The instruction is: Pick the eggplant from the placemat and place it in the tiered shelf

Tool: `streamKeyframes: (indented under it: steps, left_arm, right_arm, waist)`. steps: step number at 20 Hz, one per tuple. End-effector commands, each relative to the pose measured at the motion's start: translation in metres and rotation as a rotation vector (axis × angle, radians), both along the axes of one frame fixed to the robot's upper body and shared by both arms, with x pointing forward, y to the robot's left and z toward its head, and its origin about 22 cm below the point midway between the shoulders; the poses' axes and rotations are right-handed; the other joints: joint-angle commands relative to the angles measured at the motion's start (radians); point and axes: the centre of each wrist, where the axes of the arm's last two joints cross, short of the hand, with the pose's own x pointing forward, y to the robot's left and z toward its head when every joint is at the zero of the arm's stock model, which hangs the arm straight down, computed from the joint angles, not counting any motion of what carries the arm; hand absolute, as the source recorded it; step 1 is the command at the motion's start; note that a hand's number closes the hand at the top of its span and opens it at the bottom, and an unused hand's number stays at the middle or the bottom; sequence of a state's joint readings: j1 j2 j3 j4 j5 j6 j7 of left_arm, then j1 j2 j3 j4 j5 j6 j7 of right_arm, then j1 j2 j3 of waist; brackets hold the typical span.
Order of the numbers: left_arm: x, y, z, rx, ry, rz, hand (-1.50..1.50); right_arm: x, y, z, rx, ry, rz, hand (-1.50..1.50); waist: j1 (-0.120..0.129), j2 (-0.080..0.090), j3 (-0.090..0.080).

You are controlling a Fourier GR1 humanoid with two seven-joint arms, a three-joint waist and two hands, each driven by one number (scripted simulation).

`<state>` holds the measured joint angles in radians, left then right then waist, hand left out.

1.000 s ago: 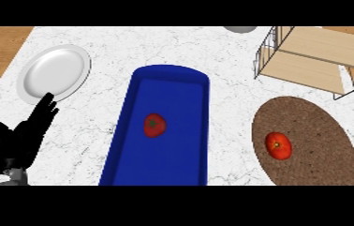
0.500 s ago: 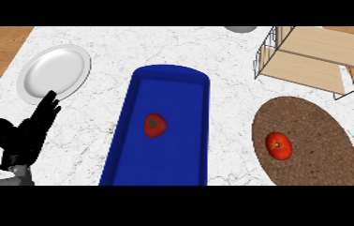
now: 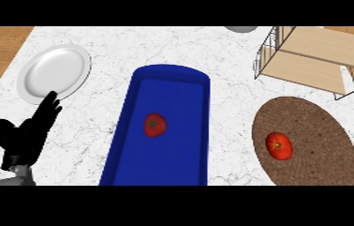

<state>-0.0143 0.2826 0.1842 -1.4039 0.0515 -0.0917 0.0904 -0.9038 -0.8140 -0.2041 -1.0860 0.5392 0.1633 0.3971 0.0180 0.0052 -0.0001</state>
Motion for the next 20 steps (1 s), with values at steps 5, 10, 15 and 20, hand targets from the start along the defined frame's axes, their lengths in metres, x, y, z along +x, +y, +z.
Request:
streamKeyframes:
  steps: [5,10,15,20]
  left_arm:
    - [0.008,-0.009,0.002,-0.001,-0.012,0.017,0.0]
    - [-0.01,-0.007,-0.007,0.004,0.021,0.004,0.0]
    - [-0.004,0.009,0.006,-0.009,-0.002,0.012,0.0]
    - [-0.008,0.005,0.006,0.004,-0.013,0.012,0.0]
  right_arm:
    - [0.022,-0.022,-0.029,-0.061,0.057,-0.028,-1.5]
    - [0.031,-0.024,-0.048,0.006,0.004,-0.006,-1.5]
    - [0.029,-0.039,-0.04,0.16,-0.062,0.036,-1.5]
    - [0.016,-0.057,-0.011,0.337,-0.069,0.088,-1.5]
  waist:
    - [-0.002,0.0,0.0]
    - [-0.004,-0.003,0.0]
    - [-0.005,-0.003,0.0]
    - [-0.011,-0.007,0.0]
